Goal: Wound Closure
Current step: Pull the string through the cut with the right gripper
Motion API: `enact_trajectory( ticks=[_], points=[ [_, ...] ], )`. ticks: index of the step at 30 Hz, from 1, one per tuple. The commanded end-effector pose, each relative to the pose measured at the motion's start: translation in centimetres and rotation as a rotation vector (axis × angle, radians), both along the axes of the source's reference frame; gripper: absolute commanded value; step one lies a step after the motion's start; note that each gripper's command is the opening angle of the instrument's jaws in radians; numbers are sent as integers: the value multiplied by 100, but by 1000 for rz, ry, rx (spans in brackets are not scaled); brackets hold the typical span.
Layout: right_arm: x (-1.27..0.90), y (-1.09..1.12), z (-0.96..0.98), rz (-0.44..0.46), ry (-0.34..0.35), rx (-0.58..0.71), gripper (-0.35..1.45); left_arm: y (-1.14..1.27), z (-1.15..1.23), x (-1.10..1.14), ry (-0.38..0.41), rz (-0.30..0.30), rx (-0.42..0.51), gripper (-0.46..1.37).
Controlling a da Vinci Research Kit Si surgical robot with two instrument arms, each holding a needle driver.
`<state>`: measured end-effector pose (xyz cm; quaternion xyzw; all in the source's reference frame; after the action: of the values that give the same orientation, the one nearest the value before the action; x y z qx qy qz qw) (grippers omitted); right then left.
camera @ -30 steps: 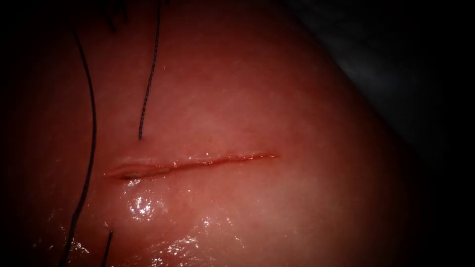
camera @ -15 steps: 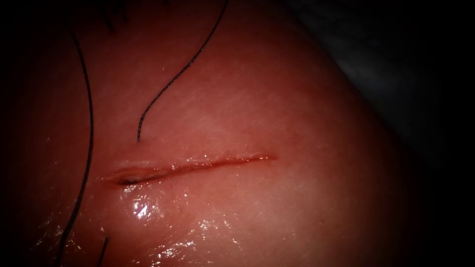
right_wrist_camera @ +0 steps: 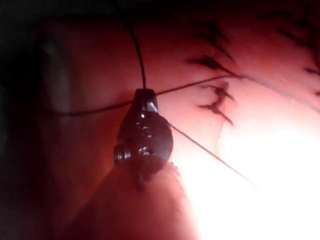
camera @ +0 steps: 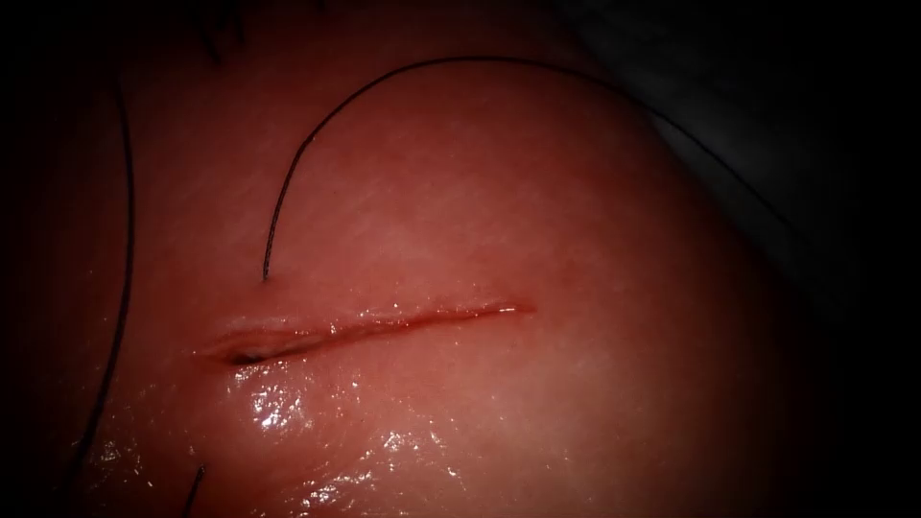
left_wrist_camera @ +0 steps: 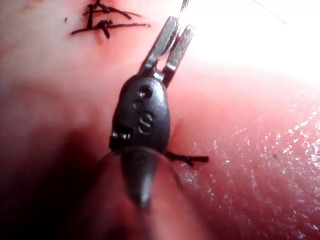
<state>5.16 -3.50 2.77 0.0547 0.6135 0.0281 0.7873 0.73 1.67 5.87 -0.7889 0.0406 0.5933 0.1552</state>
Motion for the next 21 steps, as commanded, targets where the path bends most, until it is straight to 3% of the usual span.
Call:
enact_trajectory(
  ticks=[1,4,15,21],
  points=[
    [-4,5,2,35,1,-3,100,0,0,0,-2,11,-3,-35],
    [-17,28,6,95,17,-9,120,0,0,0,-2,11,-3,-35],
    [-63,110,36,126,-17,-104,115,0,0,0,-4,13,-4,-35],
    [-69,142,59,134,-49,-150,111,-1,0,0,-5,14,-4,-35]
  ],
)
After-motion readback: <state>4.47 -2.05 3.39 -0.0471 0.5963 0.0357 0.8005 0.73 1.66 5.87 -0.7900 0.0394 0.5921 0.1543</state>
